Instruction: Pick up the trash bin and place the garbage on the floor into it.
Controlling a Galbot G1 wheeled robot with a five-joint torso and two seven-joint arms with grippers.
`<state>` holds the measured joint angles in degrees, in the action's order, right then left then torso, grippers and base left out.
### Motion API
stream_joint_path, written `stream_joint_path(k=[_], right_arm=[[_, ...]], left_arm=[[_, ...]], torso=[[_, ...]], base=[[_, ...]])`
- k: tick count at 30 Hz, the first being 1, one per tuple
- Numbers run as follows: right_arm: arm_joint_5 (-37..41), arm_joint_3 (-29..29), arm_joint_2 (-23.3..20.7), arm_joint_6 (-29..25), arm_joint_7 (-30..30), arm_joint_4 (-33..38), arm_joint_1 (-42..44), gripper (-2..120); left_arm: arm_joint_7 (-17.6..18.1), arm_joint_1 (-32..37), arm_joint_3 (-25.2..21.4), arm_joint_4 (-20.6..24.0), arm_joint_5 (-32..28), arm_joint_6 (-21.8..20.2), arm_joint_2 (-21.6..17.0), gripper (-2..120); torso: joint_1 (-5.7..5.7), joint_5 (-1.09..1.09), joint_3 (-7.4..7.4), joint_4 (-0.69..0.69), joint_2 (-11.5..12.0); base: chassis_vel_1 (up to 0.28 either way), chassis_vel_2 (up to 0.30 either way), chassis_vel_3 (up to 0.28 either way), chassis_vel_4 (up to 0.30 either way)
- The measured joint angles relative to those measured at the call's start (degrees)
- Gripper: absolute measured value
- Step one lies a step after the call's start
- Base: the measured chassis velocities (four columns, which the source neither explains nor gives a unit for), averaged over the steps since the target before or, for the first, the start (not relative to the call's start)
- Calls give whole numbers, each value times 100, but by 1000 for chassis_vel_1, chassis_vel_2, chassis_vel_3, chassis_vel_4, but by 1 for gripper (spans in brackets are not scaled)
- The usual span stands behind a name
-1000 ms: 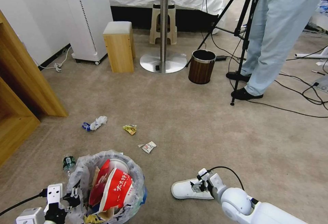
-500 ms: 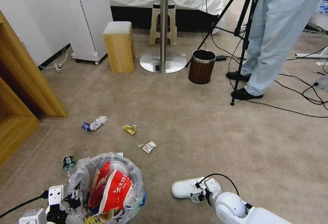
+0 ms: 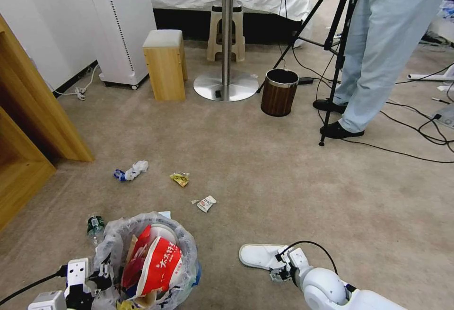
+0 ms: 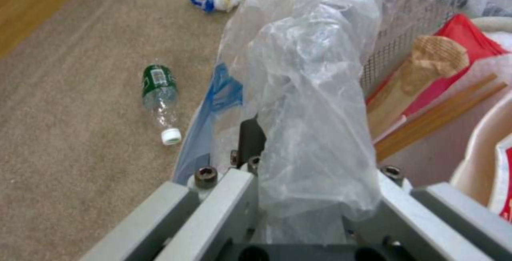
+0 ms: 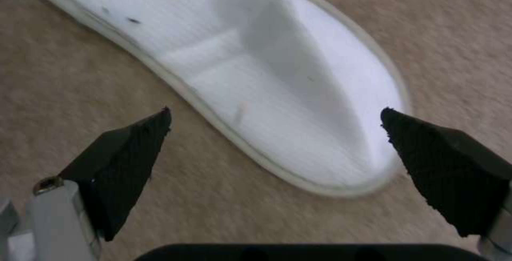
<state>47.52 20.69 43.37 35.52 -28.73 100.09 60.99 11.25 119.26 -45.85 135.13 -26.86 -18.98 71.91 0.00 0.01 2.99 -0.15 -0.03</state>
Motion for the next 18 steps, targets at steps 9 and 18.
stream_joint_path(k=[9,18], right_arm=[[-10,51,-281,142,7,24,-96,100],[-1055,-4,-674,-134,2007,-101,-466,100]], left_arm=[[-8,-30,69,-15,88,33,42,2],[-5,-175,154,-152,46,33,-160,2]], torso=[[0,-1,0,0,0],[0,-2,0,1,0]], base=[[0,0,0,0],[0,0,0,0]])
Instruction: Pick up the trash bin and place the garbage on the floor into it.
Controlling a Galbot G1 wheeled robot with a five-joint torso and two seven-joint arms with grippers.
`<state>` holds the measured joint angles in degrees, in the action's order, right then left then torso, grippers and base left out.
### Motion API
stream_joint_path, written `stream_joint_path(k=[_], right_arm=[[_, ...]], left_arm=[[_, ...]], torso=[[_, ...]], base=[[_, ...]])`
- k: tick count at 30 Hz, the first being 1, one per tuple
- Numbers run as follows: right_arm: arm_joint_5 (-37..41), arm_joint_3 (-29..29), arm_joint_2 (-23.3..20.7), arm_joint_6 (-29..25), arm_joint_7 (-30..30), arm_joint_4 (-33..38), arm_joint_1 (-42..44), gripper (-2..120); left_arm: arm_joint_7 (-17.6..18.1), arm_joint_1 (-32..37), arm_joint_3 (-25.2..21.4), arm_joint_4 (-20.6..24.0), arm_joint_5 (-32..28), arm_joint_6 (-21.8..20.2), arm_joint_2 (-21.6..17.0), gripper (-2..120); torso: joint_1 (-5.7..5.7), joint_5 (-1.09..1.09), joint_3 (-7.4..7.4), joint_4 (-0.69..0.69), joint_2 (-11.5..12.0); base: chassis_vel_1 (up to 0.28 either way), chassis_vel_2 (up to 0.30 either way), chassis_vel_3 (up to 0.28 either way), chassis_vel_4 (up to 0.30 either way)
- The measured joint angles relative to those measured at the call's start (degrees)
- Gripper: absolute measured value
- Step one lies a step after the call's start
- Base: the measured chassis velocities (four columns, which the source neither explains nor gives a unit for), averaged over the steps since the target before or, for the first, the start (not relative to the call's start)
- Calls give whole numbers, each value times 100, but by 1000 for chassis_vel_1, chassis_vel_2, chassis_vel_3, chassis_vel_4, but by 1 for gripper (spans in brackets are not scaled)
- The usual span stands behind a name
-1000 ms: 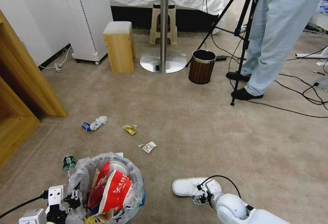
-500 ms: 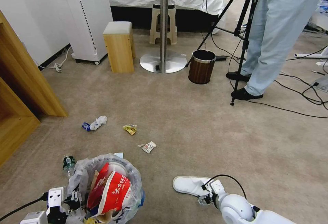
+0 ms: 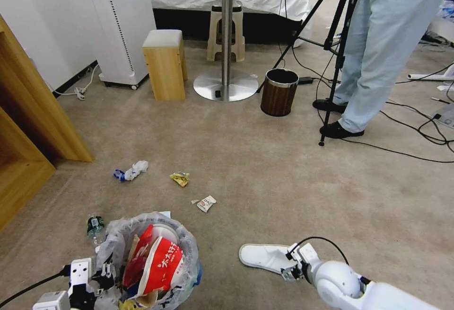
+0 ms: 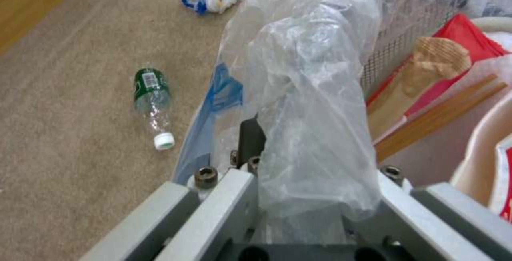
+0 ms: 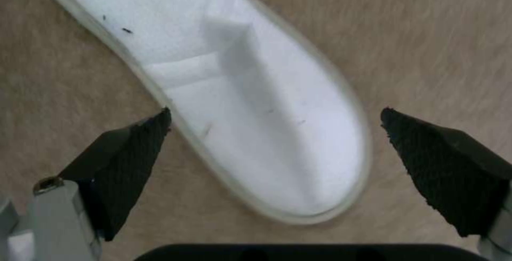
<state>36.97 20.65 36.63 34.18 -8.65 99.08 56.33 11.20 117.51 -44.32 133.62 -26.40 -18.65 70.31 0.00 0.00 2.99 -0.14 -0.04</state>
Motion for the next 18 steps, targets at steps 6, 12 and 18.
stream_joint_path(k=[6,12,18], right_arm=[[-846,203,-504,-522,2189,-150,-596,100],[-1694,774,-410,-1047,3981,-578,-1733,100],[-1871,1064,-337,-877,4156,-647,-2007,100]], left_arm=[[4,-51,25,-70,-10,23,5,2],[49,-102,71,-157,61,77,207,2],[78,-101,67,-163,90,90,273,2]], torso=[[0,1,0,-2,0],[0,0,0,2,0],[0,-1,1,1,0]], base=[[0,0,0,0],[0,0,0,0],[0,0,0,0]])
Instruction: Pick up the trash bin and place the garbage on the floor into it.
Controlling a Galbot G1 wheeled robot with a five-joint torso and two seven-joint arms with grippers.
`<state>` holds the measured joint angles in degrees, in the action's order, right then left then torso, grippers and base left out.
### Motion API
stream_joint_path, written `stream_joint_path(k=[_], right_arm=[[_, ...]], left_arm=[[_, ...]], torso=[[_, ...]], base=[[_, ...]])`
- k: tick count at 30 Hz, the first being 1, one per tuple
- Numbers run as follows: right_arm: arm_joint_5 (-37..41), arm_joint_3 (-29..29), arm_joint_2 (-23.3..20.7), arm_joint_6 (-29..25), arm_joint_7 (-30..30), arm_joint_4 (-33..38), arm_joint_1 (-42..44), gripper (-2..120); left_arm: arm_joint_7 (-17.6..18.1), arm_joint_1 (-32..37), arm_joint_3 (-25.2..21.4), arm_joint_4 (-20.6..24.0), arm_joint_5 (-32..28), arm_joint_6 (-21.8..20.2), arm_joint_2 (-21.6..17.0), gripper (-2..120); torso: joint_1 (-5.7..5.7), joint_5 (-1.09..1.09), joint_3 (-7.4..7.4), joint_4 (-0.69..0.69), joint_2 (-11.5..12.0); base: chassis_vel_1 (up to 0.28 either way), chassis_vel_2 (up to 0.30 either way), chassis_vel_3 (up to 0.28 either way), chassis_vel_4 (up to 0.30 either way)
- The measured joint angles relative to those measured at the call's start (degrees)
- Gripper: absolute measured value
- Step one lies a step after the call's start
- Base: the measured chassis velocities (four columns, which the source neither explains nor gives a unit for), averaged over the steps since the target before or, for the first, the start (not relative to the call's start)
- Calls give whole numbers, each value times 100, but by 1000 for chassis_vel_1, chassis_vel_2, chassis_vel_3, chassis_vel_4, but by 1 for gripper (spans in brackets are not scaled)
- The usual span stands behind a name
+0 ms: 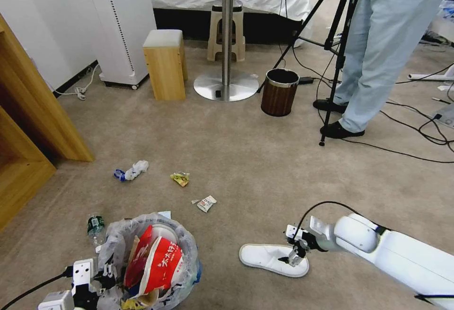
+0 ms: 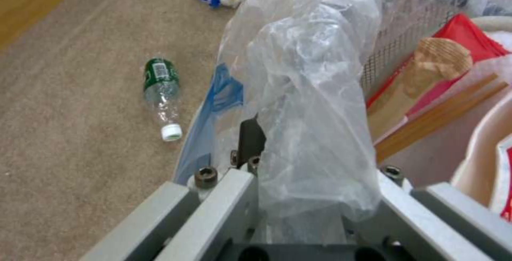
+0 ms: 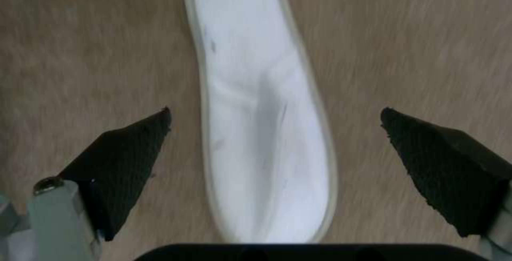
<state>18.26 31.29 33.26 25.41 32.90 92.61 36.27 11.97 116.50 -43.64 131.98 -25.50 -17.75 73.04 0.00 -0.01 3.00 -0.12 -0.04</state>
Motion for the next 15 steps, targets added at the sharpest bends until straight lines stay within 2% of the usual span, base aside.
stream_joint_path(k=[1,10,15], right_arm=[[23,84,-4,203,-50,19,-50,100],[201,359,36,802,-350,76,-140,100],[14,448,82,884,-353,7,-199,100]], left_arm=[[2,6,-22,-2,0,5,9,2],[79,-50,-16,-110,-17,32,2,2],[105,-93,5,-152,-54,32,-28,2]], torso=[[0,1,0,-1,0],[0,1,0,-2,0],[0,1,-1,-2,0]], base=[[0,0,0,0],[0,0,0,0],[0,0,0,0]])
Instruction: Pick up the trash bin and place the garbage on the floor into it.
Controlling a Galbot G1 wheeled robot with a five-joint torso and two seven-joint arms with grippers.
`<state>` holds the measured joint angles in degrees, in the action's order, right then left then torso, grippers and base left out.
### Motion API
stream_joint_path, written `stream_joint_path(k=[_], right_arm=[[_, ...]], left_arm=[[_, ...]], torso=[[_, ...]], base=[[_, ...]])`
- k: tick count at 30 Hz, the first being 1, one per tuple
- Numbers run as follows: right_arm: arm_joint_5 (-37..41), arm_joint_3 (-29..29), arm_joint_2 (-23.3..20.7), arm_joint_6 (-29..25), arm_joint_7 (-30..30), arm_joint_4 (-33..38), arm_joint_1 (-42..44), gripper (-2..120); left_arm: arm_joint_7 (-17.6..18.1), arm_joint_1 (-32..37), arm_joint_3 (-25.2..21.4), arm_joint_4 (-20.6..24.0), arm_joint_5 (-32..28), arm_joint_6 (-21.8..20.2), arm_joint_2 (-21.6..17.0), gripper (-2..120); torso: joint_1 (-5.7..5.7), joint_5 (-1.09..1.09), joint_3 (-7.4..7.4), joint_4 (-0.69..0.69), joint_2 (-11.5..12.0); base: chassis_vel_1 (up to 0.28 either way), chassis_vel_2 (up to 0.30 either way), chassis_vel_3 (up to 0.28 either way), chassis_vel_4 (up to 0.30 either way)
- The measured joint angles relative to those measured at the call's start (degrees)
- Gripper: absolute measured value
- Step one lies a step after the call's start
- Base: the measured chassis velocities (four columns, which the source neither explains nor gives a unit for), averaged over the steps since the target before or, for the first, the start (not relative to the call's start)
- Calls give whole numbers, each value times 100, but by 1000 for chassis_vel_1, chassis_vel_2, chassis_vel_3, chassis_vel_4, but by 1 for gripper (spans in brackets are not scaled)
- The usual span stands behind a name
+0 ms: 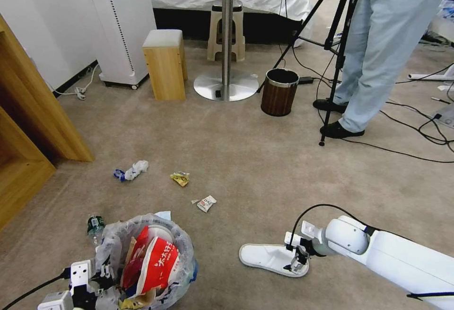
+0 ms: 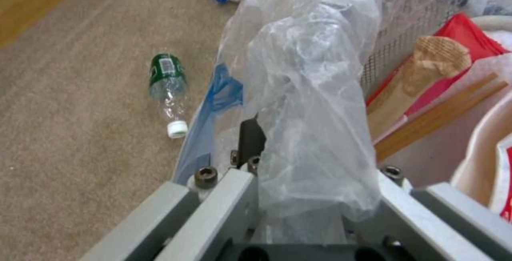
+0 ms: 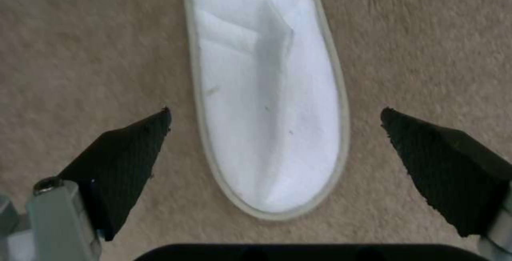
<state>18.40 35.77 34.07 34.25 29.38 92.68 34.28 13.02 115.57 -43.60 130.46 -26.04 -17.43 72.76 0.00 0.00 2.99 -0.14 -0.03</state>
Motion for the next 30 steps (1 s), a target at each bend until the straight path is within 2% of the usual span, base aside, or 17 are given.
stream_joint_path(k=[8,19,30], right_arm=[[-469,65,-43,-114,183,-229,0,100],[-619,-31,317,-321,191,-862,-62,100],[-579,-38,626,-373,154,-1093,-68,100]], left_arm=[[43,-54,39,-119,-52,-4,-40,2],[55,-52,52,-172,-49,10,-23,2],[68,-17,53,-176,-39,31,-23,2]], torso=[[0,-2,0,-1,0],[0,-2,0,1,0],[0,0,0,0,-1]], base=[[0,0,0,0],[0,0,0,0],[0,0,0,0]])
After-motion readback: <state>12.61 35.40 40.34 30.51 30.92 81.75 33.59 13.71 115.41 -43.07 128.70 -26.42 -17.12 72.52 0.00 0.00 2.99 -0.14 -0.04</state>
